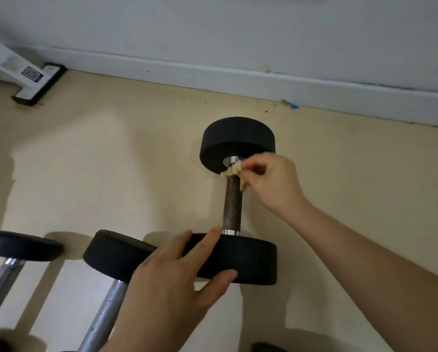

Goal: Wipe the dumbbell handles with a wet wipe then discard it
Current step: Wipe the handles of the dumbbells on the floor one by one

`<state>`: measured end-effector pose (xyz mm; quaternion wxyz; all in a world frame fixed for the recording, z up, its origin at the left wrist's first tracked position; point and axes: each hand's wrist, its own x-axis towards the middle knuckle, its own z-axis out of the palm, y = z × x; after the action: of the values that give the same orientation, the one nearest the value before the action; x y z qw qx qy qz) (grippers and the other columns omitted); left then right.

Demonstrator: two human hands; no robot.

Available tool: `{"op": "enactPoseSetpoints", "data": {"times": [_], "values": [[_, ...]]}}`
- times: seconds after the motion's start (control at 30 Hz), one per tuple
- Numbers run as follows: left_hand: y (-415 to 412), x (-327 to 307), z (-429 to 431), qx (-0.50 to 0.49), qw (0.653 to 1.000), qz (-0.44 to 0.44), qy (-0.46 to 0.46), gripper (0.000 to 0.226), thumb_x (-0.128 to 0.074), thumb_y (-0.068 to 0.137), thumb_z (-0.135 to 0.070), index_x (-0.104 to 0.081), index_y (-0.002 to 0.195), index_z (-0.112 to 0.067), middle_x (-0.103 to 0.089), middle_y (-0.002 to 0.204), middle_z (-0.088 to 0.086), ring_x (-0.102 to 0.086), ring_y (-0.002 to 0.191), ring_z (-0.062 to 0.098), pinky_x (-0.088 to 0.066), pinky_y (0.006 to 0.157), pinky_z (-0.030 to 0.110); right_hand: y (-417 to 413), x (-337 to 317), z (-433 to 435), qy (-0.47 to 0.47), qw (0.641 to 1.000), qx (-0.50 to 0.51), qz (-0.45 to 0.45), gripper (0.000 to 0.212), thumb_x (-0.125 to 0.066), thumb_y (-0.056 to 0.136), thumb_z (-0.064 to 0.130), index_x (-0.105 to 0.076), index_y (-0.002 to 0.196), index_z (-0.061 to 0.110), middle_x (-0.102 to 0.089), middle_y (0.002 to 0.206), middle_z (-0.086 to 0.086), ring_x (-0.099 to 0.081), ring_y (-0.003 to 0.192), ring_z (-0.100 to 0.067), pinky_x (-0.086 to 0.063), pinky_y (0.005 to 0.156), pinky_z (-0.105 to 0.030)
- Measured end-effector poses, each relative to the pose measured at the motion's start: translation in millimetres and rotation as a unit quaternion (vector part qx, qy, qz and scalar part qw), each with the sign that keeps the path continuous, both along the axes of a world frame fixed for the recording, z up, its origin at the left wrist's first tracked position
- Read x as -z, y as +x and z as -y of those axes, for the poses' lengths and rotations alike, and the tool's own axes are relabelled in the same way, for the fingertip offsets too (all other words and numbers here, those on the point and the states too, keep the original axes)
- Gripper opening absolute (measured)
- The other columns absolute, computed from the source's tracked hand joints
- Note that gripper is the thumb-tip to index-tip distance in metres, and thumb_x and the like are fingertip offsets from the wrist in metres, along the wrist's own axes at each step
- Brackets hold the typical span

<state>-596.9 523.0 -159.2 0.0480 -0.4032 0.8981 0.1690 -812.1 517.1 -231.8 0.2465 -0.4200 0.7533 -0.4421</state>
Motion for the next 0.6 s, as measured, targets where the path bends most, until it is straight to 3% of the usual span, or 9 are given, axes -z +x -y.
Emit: {"op": "enactPoseSetpoints", "data": {"times": [0.07,0.2,0.23,0.33,0.4,0.53,0.6], "values": [[1.4,3.1,-4.4,0.007,1.0,-0.006,-0.003,0.064,-0.042,0.075,-0.07,-0.052,0.131,-0.04,-0.069,0.113,0.0,-0.068,0.094,0.018,-0.059,0.072,0.037,1.4,-1.3,0.3,0.027,0.999,-0.019,-0.04,0.012,-0.068,0.084,0.013,-0.073,0.093,0.018,-0.063,0.094,0.005,-0.06,0.08,-0.005,-0.051,0.071,-0.015],[1.8,7.6,-9.7,0.029,0.999,-0.019,-0.022,0.062,-0.041,0.072,-0.069,-0.055,0.126,-0.042,-0.069,0.113,-0.001,-0.067,0.095,0.018,-0.053,0.078,0.032,12.4,-13.5,-40.9,0.136,0.974,-0.175,0.047,0.011,-0.07,0.082,0.01,-0.074,0.085,0.019,-0.062,0.083,0.015,-0.063,0.076,-0.002,-0.051,0.071,-0.018],[0.0,7.6,-11.2,0.031,0.999,-0.035,-0.012,0.06,-0.042,0.072,-0.068,-0.058,0.124,-0.042,-0.068,0.114,-0.002,-0.066,0.096,0.016,-0.051,0.079,0.029,7.1,-16.3,-39.6,0.133,0.974,-0.182,0.032,0.011,-0.07,0.082,0.011,-0.074,0.087,0.019,-0.063,0.084,0.014,-0.063,0.076,-0.003,-0.051,0.072,-0.019],[-5.5,10.1,-13.8,0.05,0.994,-0.101,0.007,0.051,-0.049,0.074,-0.061,-0.064,0.118,-0.04,-0.065,0.115,-0.006,-0.058,0.102,0.011,-0.045,0.083,0.024,-14.6,-19.8,-9.1,0.065,0.99,-0.07,-0.102,0.013,-0.066,0.085,0.015,-0.074,0.096,0.018,-0.063,0.09,0.006,-0.061,0.08,-0.008,-0.052,0.076,-0.024],[-9.4,17.8,-15.7,0.061,0.985,-0.159,0.006,0.046,-0.055,0.074,-0.056,-0.066,0.115,-0.038,-0.063,0.116,-0.008,-0.054,0.105,0.009,-0.047,0.085,0.023,-17.0,-16.5,-7.8,0.068,0.989,-0.05,-0.121,0.012,-0.067,0.085,0.015,-0.075,0.093,0.019,-0.061,0.092,0.005,-0.059,0.084,-0.011,-0.053,0.082,-0.03],[-17.4,18.6,-18.5,0.081,0.975,-0.199,0.05,0.043,-0.063,0.07,-0.052,-0.065,0.111,-0.039,-0.057,0.12,-0.017,-0.051,0.108,0.005,-0.051,0.083,0.025,-8.7,-18.4,-50.9,0.199,0.958,-0.209,-0.008,0.009,-0.071,0.081,0.015,-0.075,0.084,0.023,-0.064,0.091,0.011,-0.063,0.083,-0.005,-0.054,0.083,-0.031],[-25.2,17.0,-21.2,0.107,0.975,-0.187,0.06,0.042,-0.062,0.067,-0.05,-0.065,0.108,-0.041,-0.057,0.119,-0.02,-0.049,0.108,0.002,-0.052,0.082,0.024,-16.1,-20.8,-49.3,0.156,0.975,-0.159,-0.004,0.011,-0.07,0.083,0.014,-0.075,0.087,0.022,-0.063,0.089,0.011,-0.063,0.078,-0.003,-0.053,0.077,-0.023]]}}
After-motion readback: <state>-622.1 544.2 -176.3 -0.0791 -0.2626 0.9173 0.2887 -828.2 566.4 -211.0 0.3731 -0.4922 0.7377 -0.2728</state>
